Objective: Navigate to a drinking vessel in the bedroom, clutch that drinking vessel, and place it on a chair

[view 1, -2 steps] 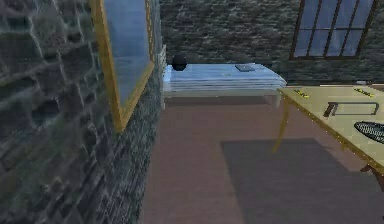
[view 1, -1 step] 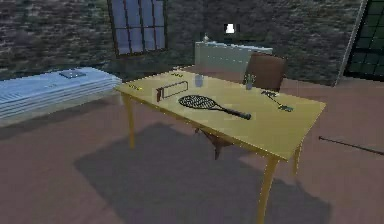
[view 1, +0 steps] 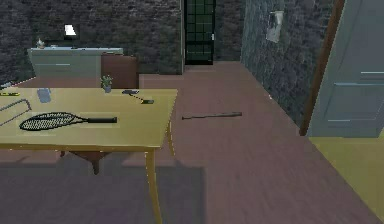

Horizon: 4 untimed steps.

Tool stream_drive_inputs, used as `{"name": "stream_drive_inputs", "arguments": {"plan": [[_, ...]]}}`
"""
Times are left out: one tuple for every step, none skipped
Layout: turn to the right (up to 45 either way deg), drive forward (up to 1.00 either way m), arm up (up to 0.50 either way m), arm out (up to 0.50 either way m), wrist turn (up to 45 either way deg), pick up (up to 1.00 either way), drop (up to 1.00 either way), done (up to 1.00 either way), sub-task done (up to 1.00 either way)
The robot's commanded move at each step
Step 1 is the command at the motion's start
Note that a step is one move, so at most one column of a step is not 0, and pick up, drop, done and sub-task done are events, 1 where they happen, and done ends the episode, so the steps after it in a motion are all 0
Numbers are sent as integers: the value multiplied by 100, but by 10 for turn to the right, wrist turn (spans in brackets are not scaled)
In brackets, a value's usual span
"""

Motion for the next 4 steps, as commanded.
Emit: {"name": "stream_drive_inputs", "arguments": {"plan": [[0,20,0,0,0,0,0,0,0],[-450,0,0,0,0,0,0,0,0],[-330,0,0,0,0,0,0,0,0],[0,100,0,0,0,0,0,0,0]]}}
